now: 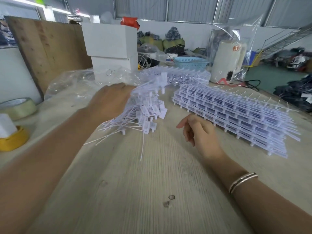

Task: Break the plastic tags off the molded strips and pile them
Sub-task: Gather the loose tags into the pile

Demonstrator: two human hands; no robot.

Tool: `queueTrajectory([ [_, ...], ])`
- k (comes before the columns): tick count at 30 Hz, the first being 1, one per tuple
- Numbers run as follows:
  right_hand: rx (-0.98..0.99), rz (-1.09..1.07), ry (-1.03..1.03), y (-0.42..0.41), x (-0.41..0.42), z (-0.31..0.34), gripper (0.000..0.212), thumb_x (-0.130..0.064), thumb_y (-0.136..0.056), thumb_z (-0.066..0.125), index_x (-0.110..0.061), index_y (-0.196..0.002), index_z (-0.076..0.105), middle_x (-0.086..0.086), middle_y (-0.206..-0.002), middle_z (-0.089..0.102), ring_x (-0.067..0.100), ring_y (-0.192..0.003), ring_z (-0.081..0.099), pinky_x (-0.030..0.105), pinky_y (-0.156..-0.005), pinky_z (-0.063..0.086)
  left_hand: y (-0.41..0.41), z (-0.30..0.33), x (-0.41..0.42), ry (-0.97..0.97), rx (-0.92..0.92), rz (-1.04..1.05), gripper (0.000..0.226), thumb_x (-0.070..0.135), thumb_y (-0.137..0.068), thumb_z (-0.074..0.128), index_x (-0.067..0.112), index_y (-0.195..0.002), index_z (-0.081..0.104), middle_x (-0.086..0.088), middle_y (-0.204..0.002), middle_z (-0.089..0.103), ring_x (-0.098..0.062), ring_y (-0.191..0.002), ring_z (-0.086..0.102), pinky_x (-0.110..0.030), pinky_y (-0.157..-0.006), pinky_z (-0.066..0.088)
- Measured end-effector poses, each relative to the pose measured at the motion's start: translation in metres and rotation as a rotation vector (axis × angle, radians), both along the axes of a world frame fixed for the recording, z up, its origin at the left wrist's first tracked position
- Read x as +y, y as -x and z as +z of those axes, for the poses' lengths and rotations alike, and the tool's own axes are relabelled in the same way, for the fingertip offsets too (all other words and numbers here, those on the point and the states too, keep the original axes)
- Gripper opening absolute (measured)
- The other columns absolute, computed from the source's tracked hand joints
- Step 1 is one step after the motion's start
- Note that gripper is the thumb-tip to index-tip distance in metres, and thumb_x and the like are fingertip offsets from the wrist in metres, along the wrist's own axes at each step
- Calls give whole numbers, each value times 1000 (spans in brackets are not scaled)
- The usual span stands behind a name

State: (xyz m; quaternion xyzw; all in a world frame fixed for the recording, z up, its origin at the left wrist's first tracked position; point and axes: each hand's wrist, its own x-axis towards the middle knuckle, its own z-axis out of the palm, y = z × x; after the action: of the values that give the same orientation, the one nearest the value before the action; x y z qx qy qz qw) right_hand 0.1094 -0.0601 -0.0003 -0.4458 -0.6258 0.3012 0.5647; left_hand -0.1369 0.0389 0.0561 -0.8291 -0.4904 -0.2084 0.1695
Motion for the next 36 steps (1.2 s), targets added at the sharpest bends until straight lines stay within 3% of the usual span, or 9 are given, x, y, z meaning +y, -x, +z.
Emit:
queueTrajectory([
  [3, -38, -8, 8, -1, 3, -2, 39, -24, -92, 32, -17, -72, 65, 0, -52, 49, 10, -49, 40, 17, -47, 34, 23, -31, 14, 189, 254, 49, 52, 22, -99, 40, 26, -148, 25, -8, -122, 48, -26, -108, 47, -37, -90, 37],
  [11, -71, 20, 25, -1, 5, -3, 41, -26, -92, 31, -22, -70, 65, 0, -51, 50, 12, -47, 41, 22, -49, 36, 22, -32, 8, 264, 0, -35, 71, 29, -85, 60, 29, -147, 25, 1, -141, 33, -19, -127, 26, -37, -104, 19],
  [16, -85, 23, 28, -1, 4, -3, 43, -13, -99, 31, -14, -73, 66, -1, -50, 49, 12, -47, 40, 24, -48, 35, -10, -51, -31, 299, 153, -241, 84, 72, -83, 38, 39, -148, -3, 13, -156, -11, -12, -144, 2, -37, -114, 8],
  [21, -135, 29, 44, 0, 5, -5, 42, -13, -100, 33, -13, -74, 66, -3, -47, 49, 8, -44, 40, 21, -48, 35, -3, -69, -15, 181, 188, -189, 78, 58, -92, 32, 41, -137, -29, 4, -157, -17, -19, -145, 0, -37, -116, 3],
  [25, -134, 42, 61, -1, 6, -7, 42, -12, -99, 34, -18, -72, 65, -3, -45, 49, 9, -45, 40, 23, -49, 35, 21, -65, 1, 183, 195, -84, 86, 51, -92, 44, 36, -135, -29, 1, -159, -9, -24, -145, 7, -38, -117, 8],
  [27, -160, 49, 71, -2, 8, -9, 42, -11, -97, 34, -21, -71, 65, -3, -46, 50, 11, -46, 40, 24, -49, 36, 21, -61, -2, 287, 138, -72, 92, 46, -89, 51, 36, -141, -24, 4, -158, -10, -22, -145, 3, -39, -117, 6],
  [30, -260, 40, 111, 0, 10, -11, 40, -11, -95, 37, -25, -71, 65, -3, -48, 53, 10, -46, 44, 22, -50, 39, 3, -52, -21, 376, -12, -206, 83, 35, -81, 56, 30, -148, 7, 9, -154, 5, -14, -142, 5, -31, -113, 6],
  [34, -439, -72, 106, 2, 15, -15, 21, -16, -90, 51, -22, -76, 66, 5, -60, 62, 12, -54, 53, 26, -60, 43, -46, -39, -49, 142, -127, -413, 56, 2, -72, 55, 20, -125, 54, 3, -132, 42, -13, -125, 29, -26, -98, 19],
  [36, -533, -151, 139, -1, 20, -14, 15, -20, -88, 56, -23, -76, 65, -5, -64, 61, 9, -58, 52, 28, -62, 41, -78, -35, -58, 159, -238, -446, 41, -2, -76, 51, 19, -109, 64, 6, -112, 53, -12, -108, 41, -25, -90, 30],
])
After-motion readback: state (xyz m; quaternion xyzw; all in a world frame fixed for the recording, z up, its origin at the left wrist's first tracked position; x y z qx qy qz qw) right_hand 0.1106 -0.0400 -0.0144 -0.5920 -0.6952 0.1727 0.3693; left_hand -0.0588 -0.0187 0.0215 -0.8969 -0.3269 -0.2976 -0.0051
